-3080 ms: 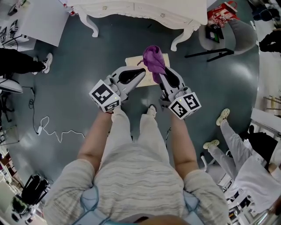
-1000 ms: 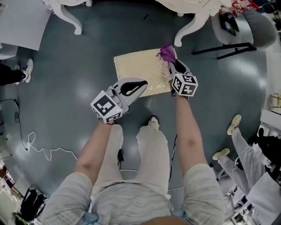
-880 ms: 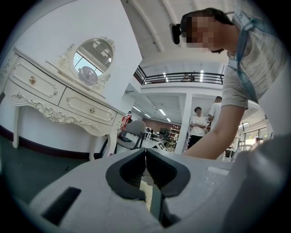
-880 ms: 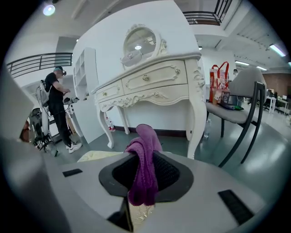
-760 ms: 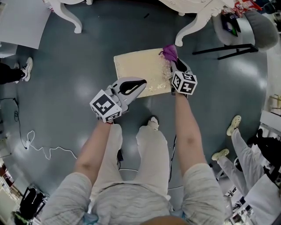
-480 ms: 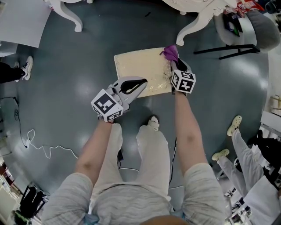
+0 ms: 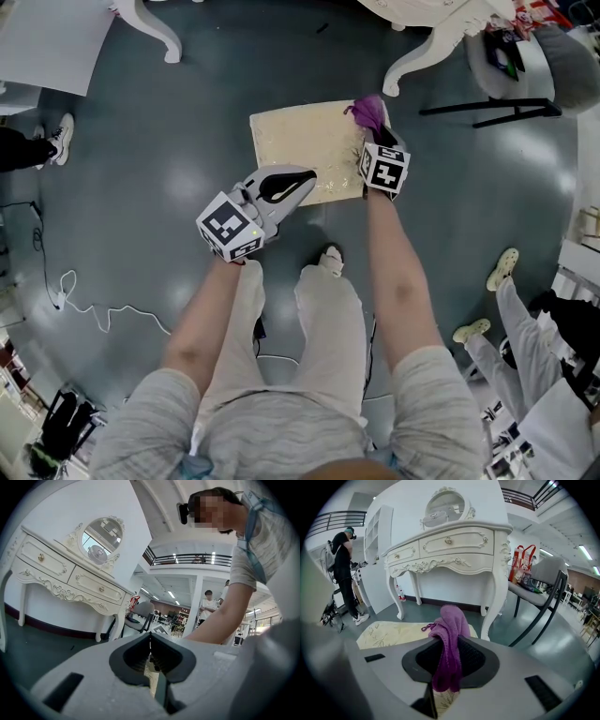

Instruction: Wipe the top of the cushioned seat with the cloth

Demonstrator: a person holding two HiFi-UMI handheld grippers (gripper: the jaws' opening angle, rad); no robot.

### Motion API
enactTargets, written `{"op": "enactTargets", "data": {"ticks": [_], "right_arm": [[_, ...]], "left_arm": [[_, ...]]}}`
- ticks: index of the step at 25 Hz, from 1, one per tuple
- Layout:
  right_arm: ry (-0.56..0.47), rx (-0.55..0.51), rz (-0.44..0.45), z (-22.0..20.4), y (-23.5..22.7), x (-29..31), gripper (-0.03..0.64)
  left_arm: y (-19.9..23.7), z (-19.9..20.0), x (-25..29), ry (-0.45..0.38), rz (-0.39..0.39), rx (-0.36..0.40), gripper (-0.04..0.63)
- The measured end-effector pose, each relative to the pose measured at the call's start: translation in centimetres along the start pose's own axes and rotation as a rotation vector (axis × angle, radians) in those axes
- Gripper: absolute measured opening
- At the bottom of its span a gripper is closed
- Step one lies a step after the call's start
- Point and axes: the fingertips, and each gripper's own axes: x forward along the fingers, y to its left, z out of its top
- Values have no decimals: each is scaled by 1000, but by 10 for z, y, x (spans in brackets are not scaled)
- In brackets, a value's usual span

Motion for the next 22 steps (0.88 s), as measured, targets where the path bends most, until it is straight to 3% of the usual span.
{"op": "enactTargets", "data": {"ticks": [14,22], "right_arm": [[23,91,22,0,42,-3,78],[33,84,92,-2,78,-6,78]], "left_arm": [[13,11,-26,-20,37,-18,14],[14,9,-33,-20,51,-25,14]]}}
